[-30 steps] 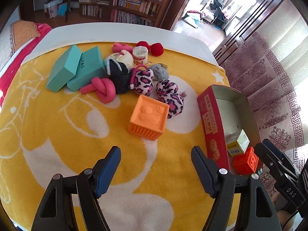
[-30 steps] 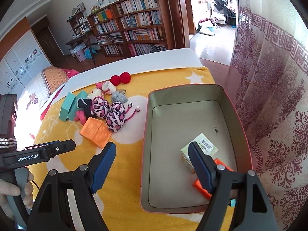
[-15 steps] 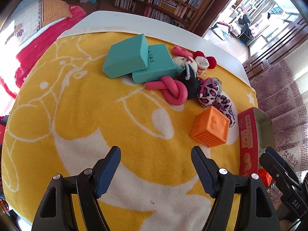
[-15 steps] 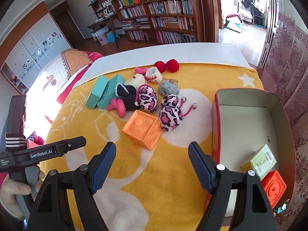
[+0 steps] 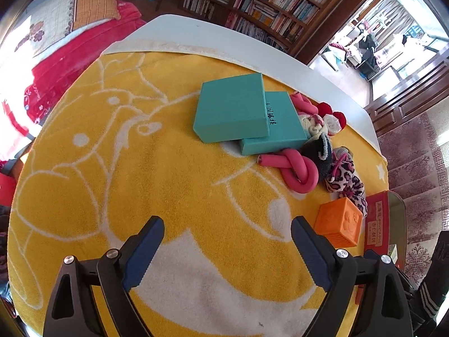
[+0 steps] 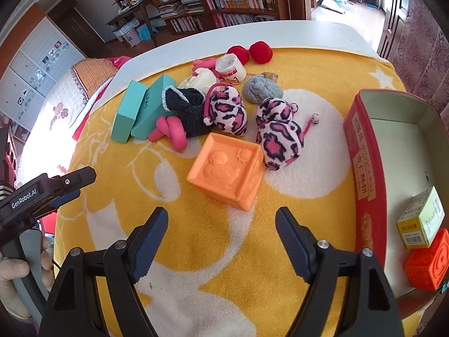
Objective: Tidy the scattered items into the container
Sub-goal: 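Grasp plain teal box with left gripper while right approaches light orange cube, then lift light orange cube with right gripper while left lifts teal box, then drop light orange cube into tin with right gripper while left carries teal box over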
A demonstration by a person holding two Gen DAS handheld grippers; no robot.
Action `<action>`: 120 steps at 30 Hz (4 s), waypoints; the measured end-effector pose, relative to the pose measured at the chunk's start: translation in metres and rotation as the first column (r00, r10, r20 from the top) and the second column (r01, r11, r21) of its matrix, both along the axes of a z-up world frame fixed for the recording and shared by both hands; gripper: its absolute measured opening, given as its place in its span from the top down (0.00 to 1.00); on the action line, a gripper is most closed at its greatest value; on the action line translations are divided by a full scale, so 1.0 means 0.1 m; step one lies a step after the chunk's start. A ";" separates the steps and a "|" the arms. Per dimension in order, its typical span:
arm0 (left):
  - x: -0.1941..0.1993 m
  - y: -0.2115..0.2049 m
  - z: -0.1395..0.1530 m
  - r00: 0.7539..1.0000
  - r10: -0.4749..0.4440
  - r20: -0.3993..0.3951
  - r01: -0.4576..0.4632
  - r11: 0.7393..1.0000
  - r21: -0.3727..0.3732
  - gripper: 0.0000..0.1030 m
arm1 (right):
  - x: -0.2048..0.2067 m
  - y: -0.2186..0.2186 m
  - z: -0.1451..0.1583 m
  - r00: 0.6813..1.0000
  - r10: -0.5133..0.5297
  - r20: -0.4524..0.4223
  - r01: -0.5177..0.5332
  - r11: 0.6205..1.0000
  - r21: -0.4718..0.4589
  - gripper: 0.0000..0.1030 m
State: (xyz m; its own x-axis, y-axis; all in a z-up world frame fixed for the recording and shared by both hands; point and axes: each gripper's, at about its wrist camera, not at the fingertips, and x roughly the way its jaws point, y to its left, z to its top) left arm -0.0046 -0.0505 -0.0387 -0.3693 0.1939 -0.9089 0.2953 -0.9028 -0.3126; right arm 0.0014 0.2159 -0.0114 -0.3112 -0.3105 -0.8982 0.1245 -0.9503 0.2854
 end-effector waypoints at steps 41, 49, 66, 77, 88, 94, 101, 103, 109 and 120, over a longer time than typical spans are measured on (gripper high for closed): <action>-1.38 -0.52 -0.64 1.000 0.004 0.006 -0.006 0.963 0.268 0.01 | -0.34 -0.07 -0.16 0.988 -0.141 0.063 0.139 0.990 0.040 0.20; -1.41 -0.33 -0.62 0.994 -0.106 -0.006 0.105 0.971 0.216 0.14 | -0.36 -0.14 -0.19 0.989 -0.134 0.064 0.131 0.990 0.053 0.20; -1.18 -0.46 -0.37 0.999 -0.030 -0.038 0.039 0.963 0.266 0.20 | -0.42 -0.20 -0.25 0.991 -0.124 0.056 0.119 0.990 0.077 0.20; -0.91 -0.37 -0.22 0.999 -0.028 -0.039 0.036 0.968 0.247 0.20 | -0.41 -0.23 -0.35 0.996 -0.073 0.058 0.068 0.994 0.085 0.36; -0.59 -0.16 -0.08 0.999 -0.030 -0.040 0.039 0.969 0.242 0.20 | -0.09 -0.02 -0.12 0.999 -0.032 0.023 0.033 0.999 -0.009 0.42; -0.46 0.09 0.02 0.998 -0.045 -0.049 0.056 0.968 0.243 0.20 | 0.09 0.20 0.16 0.998 -0.040 -0.038 0.038 0.998 -0.046 0.42; -0.37 0.42 0.21 0.993 -0.078 -0.087 0.097 0.966 0.240 0.20 | 0.04 0.82 0.52 0.978 -0.162 -0.128 0.153 0.985 -0.076 0.42; -0.35 0.51 0.26 0.992 -0.085 -0.098 0.107 0.965 0.240 0.20 | -0.01 1.04 0.57 0.968 -0.206 -0.142 0.197 0.978 -0.070 0.42; -0.29 0.81 0.35 0.988 -0.108 -0.113 0.132 0.963 0.236 0.20 | -0.11 1.66 0.62 0.940 -0.296 -0.171 0.296 0.955 -0.024 0.42; -0.09 1.15 0.42 0.986 -0.118 -0.115 0.141 0.965 0.219 0.20 | -0.63 2.10 0.33 0.956 -0.238 -0.173 0.261 0.957 0.127 0.42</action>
